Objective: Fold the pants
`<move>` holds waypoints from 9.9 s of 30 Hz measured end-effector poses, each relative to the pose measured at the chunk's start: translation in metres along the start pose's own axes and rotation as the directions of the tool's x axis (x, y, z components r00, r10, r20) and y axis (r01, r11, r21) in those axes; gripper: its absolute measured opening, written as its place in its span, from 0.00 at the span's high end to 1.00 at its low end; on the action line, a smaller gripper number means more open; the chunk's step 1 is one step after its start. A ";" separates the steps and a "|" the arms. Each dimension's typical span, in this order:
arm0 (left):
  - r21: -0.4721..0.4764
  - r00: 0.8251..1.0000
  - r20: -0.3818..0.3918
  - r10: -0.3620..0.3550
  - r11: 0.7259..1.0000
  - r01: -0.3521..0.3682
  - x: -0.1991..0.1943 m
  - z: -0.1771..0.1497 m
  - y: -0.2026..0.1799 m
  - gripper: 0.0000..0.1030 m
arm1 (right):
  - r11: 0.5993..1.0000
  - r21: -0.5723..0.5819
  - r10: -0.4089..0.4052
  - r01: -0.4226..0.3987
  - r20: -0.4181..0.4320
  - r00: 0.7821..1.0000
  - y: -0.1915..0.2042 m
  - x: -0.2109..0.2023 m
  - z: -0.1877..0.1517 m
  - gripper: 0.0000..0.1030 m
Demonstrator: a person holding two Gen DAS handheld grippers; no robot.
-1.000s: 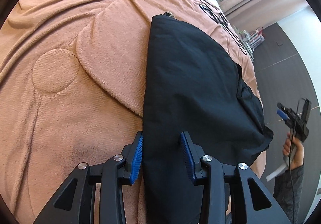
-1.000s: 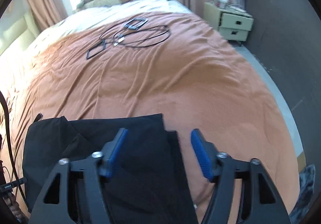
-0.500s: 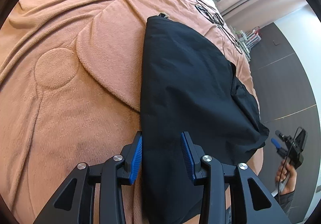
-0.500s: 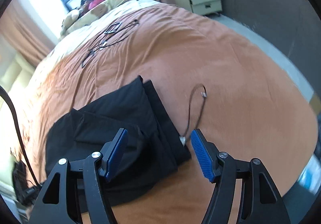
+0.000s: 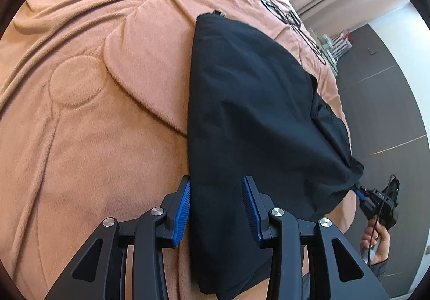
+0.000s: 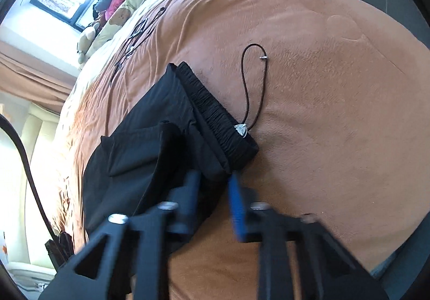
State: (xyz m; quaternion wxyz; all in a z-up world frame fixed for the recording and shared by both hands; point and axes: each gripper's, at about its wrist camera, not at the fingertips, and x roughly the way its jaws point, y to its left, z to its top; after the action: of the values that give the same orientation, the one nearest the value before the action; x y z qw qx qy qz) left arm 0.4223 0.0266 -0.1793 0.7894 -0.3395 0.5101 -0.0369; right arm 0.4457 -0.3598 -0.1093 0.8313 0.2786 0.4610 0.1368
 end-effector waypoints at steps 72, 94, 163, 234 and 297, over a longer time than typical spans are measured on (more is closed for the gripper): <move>-0.050 0.999 0.047 -0.026 0.998 0.028 -0.020 0.000 0.010 0.62 | 0.781 -0.617 -0.099 0.093 0.025 0.995 0.151 0.065 0.018 0.46; -0.164 0.998 0.048 -0.035 0.986 0.042 0.000 0.004 0.020 0.74 | 0.587 -0.810 -0.196 0.004 -0.137 0.971 0.188 0.165 0.028 0.74; -0.193 0.998 -0.013 -0.056 0.980 0.053 0.010 -0.004 0.015 0.76 | 0.873 -0.426 -0.198 0.239 0.139 0.970 0.093 0.073 0.097 0.94; -0.154 0.981 -0.047 -0.188 0.972 0.179 0.003 -0.029 0.017 0.95 | 0.968 0.140 0.202 -0.206 0.040 0.979 -0.037 0.041 -0.038 0.89; -0.266 0.985 0.131 -0.112 0.953 0.144 -0.136 -0.060 0.180 0.57 | 0.976 -0.040 0.212 -0.212 -0.005 0.977 0.094 0.104 -0.091 0.97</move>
State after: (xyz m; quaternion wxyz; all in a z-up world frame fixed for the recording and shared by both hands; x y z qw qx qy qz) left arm 0.2557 0.1897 -0.1912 0.7584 -0.4796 0.4413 0.0027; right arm 0.4273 -0.2032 -0.1640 0.8173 0.3092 0.4260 0.2342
